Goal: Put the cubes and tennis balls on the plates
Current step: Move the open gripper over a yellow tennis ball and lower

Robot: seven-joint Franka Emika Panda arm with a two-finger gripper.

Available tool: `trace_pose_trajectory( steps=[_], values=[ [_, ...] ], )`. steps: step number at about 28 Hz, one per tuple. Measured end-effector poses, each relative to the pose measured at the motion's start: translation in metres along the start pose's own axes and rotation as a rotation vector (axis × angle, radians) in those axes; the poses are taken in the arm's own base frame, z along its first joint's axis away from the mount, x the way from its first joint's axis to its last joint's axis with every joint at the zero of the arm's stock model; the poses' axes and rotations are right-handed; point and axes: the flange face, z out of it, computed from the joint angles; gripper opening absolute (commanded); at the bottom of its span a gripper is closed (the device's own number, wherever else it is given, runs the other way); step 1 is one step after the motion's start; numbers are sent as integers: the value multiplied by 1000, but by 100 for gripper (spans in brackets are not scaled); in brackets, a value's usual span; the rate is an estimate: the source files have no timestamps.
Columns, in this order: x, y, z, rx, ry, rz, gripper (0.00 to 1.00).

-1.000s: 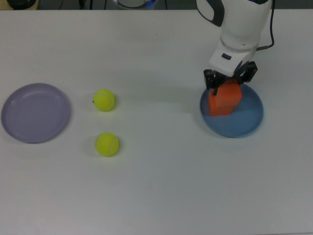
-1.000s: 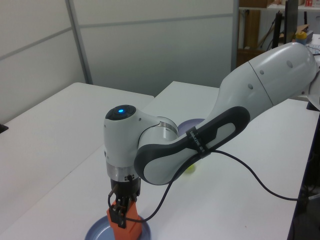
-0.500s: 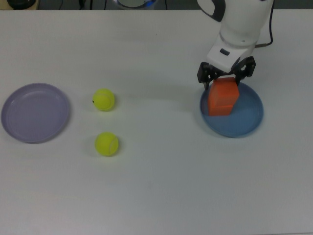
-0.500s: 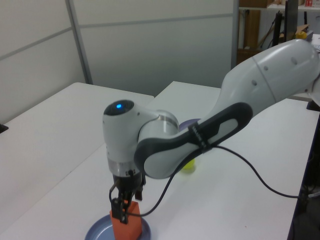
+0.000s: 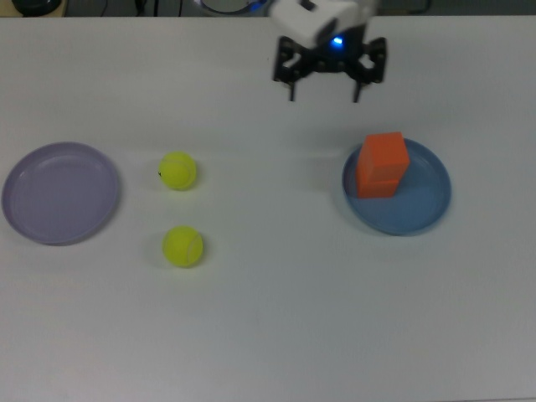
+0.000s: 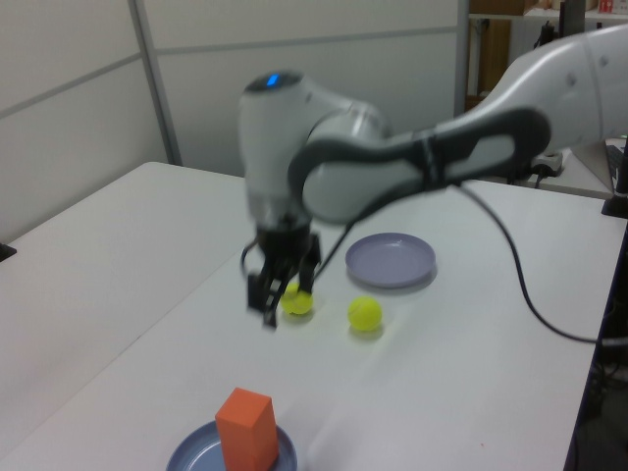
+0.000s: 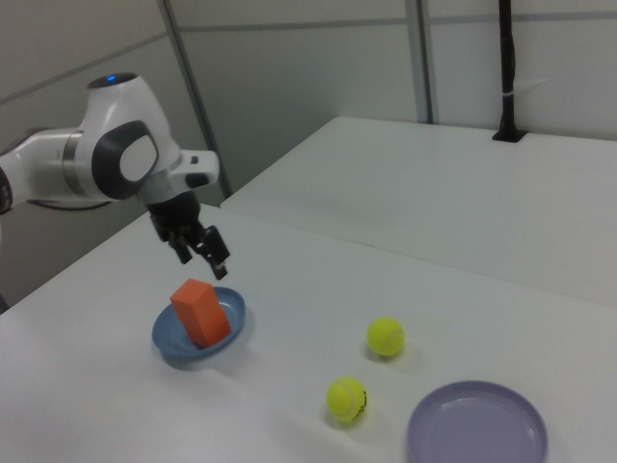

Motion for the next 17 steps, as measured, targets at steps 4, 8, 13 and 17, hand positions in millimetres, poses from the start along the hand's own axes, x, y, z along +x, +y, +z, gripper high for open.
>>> trace_pose_trajectory(
  steps=[4, 8, 13, 17],
  values=[
    [3, 56, -16, 1, -21, 42, 97],
    [9, 106, -18, 32, -43, 94, 100],
    [12, 145, -12, 35, -55, 154, 100],
    [12, 164, -2, 29, -70, 188, 100]
  ],
)
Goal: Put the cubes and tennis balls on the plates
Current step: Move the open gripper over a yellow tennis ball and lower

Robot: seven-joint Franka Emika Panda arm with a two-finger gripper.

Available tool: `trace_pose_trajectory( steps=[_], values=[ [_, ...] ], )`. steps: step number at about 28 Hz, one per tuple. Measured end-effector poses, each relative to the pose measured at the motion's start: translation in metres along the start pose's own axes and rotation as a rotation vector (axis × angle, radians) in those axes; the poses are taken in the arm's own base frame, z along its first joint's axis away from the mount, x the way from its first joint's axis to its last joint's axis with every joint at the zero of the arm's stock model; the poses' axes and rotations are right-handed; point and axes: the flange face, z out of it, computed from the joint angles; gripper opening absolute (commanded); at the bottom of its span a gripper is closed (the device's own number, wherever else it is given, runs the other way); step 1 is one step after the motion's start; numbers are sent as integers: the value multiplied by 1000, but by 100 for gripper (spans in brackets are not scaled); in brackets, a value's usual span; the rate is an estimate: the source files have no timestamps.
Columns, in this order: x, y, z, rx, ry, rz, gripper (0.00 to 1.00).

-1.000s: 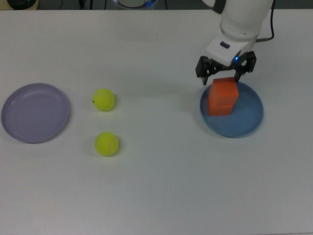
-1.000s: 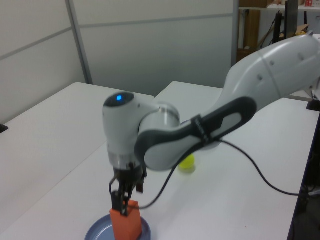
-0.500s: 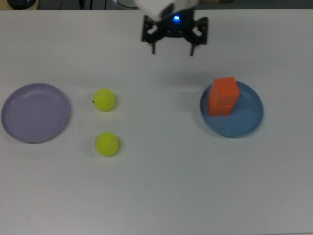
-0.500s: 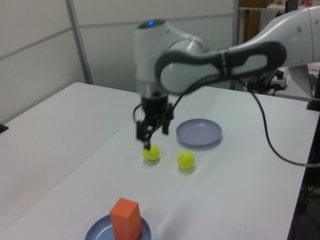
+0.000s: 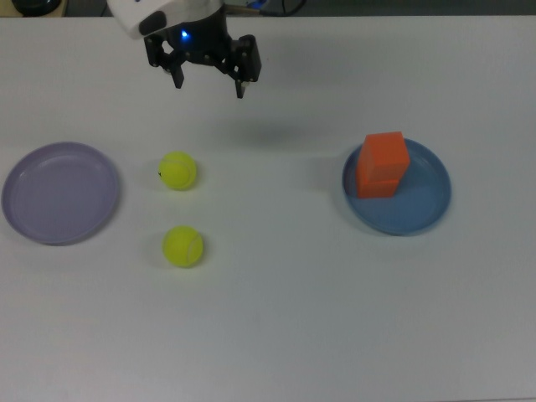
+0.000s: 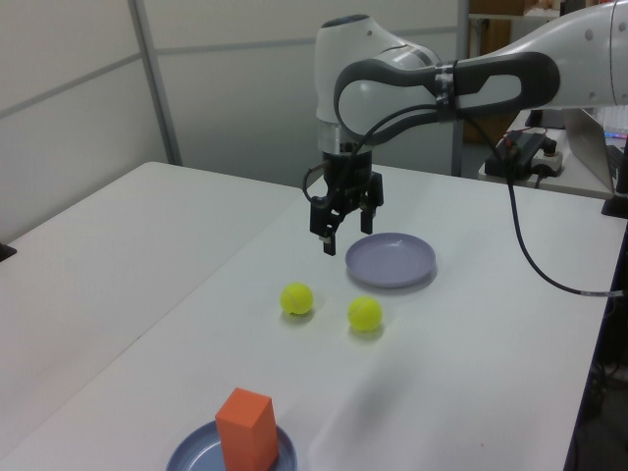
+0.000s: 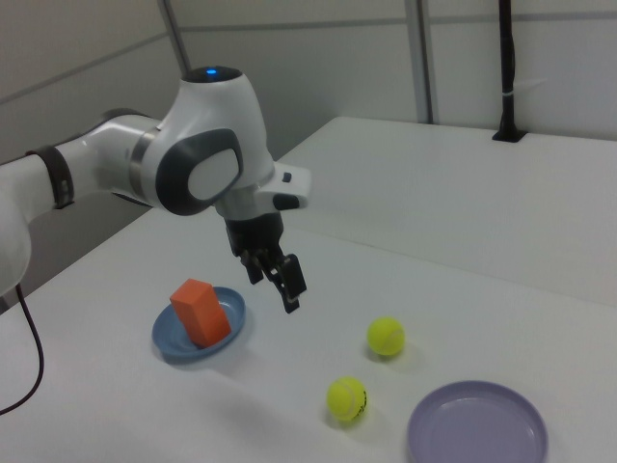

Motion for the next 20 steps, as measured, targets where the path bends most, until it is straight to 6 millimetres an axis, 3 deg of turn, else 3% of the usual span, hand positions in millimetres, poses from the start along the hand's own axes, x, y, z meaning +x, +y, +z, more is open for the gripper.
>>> trace_pose_trajectory(
  steps=[4, 14, 20],
  values=[
    [4, 12, 14, 2, 10, 22, 100],
    [5, 36, 75, 9, 60, 63, 100],
    [9, 64, 87, 11, 84, 109, 100]
  ],
)
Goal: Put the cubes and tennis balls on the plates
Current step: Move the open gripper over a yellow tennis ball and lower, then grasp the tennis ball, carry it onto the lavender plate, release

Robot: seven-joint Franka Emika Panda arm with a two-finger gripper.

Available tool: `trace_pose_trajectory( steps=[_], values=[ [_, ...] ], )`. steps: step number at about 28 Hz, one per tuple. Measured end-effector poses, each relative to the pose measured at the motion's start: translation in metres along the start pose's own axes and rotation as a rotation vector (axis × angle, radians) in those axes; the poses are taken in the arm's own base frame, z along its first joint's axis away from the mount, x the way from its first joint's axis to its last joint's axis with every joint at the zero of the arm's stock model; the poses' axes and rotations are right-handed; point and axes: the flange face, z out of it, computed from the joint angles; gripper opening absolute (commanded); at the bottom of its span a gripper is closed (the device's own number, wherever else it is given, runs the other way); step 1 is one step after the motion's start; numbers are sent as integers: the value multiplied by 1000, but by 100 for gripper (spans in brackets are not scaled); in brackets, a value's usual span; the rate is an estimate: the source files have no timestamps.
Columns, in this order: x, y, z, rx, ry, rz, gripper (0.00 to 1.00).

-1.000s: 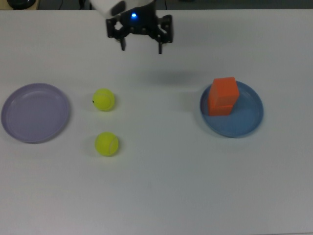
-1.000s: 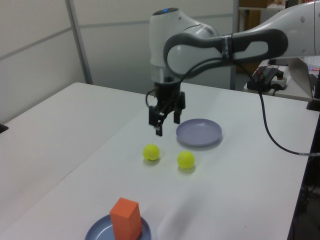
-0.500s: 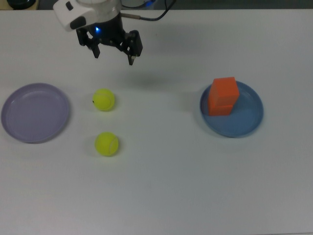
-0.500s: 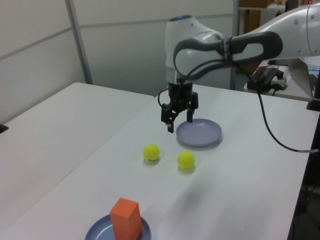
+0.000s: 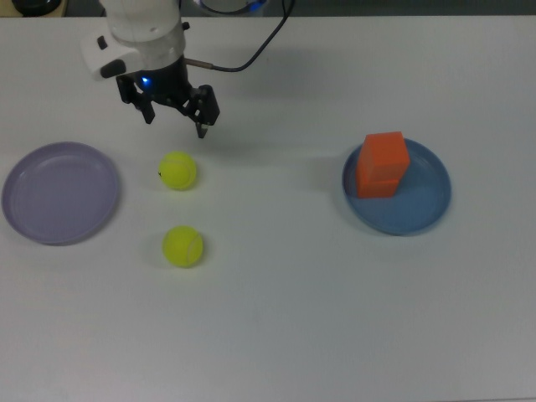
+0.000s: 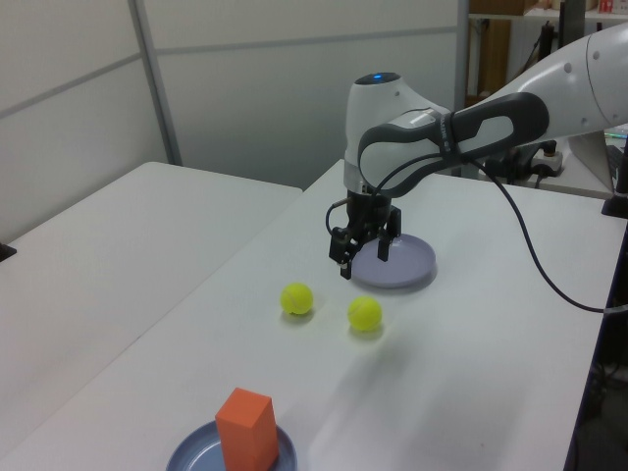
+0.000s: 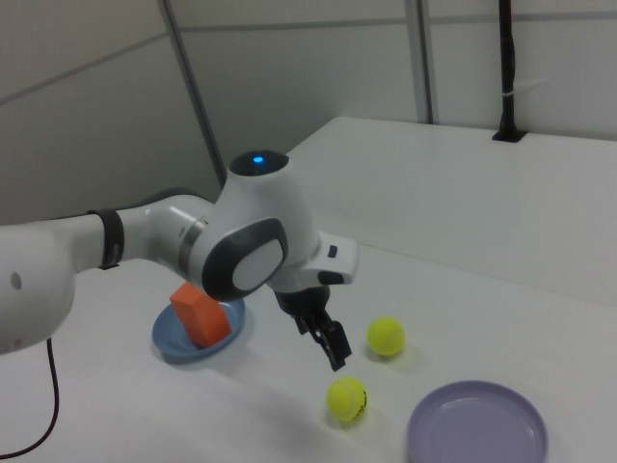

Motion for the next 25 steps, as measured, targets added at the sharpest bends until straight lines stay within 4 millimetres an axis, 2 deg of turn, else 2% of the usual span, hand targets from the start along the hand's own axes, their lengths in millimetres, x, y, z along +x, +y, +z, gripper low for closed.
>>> trace_pose_trajectory(
  steps=[5, 10, 15, 25],
  values=[
    [9, 15, 21, 7, 15, 24, 100],
    [13, 20, 47, -1, -11, 23, 100],
    [14, 21, 64, -11, -37, 17, 100],
    [13, 21, 83, -15, -67, 11, 100]
  ],
)
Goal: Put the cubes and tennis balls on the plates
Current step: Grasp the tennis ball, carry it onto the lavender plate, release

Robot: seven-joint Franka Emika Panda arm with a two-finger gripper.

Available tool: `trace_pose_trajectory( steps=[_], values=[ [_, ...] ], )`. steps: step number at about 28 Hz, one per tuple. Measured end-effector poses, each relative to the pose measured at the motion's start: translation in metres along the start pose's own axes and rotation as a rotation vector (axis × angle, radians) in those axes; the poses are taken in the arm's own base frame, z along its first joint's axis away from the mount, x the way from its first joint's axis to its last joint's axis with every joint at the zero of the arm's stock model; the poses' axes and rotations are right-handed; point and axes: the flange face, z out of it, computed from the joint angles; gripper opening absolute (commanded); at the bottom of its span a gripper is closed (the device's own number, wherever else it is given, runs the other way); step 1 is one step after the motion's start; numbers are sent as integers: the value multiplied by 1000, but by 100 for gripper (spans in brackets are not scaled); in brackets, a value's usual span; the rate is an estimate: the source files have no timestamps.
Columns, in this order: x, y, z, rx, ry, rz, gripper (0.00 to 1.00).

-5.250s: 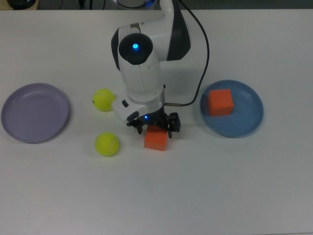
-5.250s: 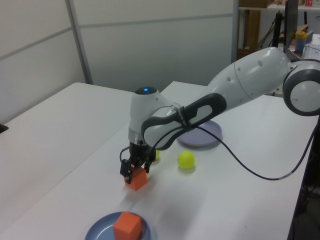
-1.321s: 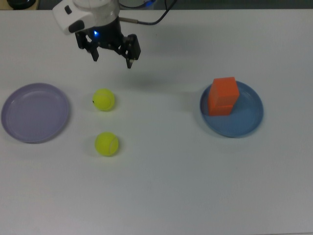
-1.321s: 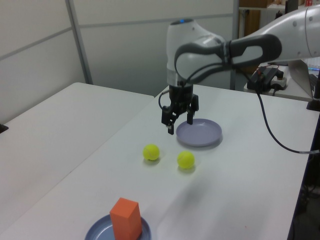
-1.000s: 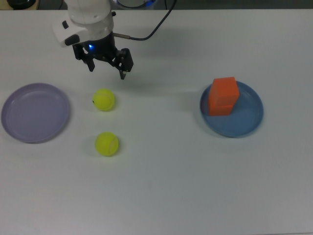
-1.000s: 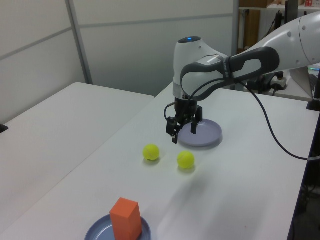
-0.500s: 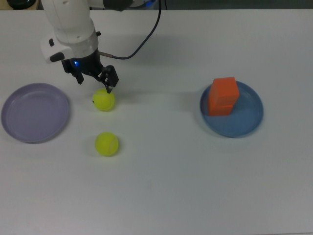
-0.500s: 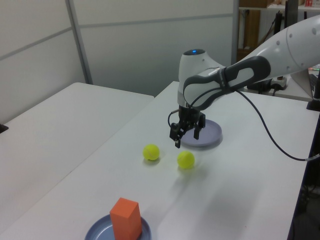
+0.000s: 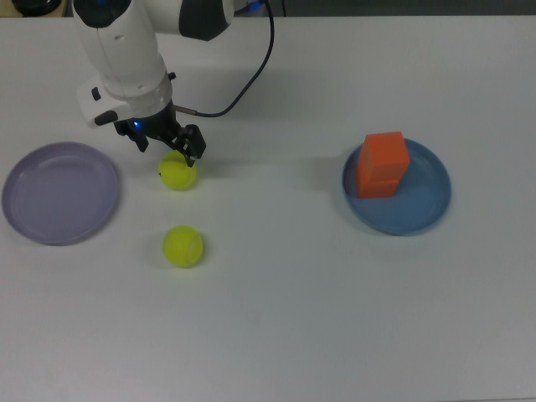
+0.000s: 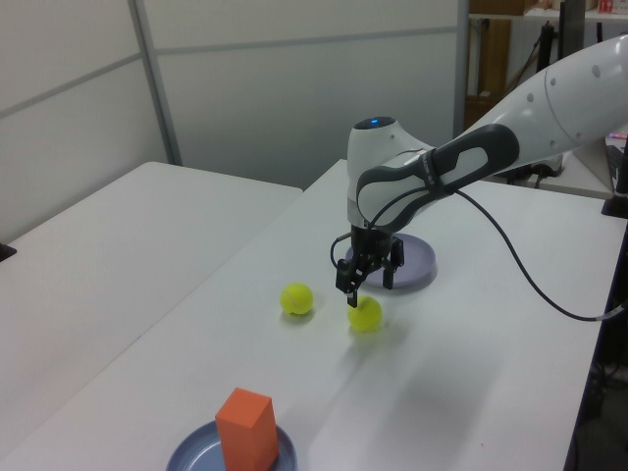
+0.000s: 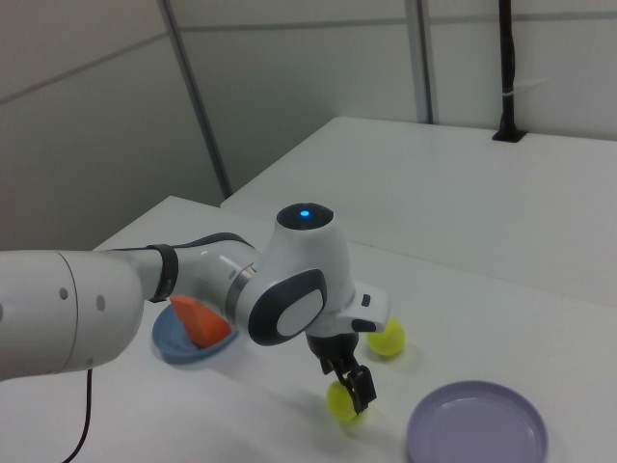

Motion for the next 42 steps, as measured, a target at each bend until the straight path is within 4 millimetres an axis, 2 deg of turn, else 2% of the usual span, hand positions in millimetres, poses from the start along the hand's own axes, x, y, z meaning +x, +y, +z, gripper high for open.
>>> trace_pose_trajectory(
  steps=[12, 15, 16, 21, 22, 27, 31, 35, 39, 42],
  values=[
    [3, 2, 24, -25, -11, -24, 100],
    [4, 2, 31, -22, -13, -24, 92],
    [4, 2, 33, -22, -16, -24, 82],
    [5, 1, 41, -18, -19, -25, 41],
    [6, 1, 41, -17, -17, -25, 29],
    [7, 0, 41, -15, -12, -26, 3],
    [9, 0, 38, -13, -1, -42, 2],
    [17, 1, 22, -9, 35, -64, 2],
    [30, 16, -4, -9, 89, -46, 2],
    [41, 38, -23, -17, 128, -16, 2]
  ],
)
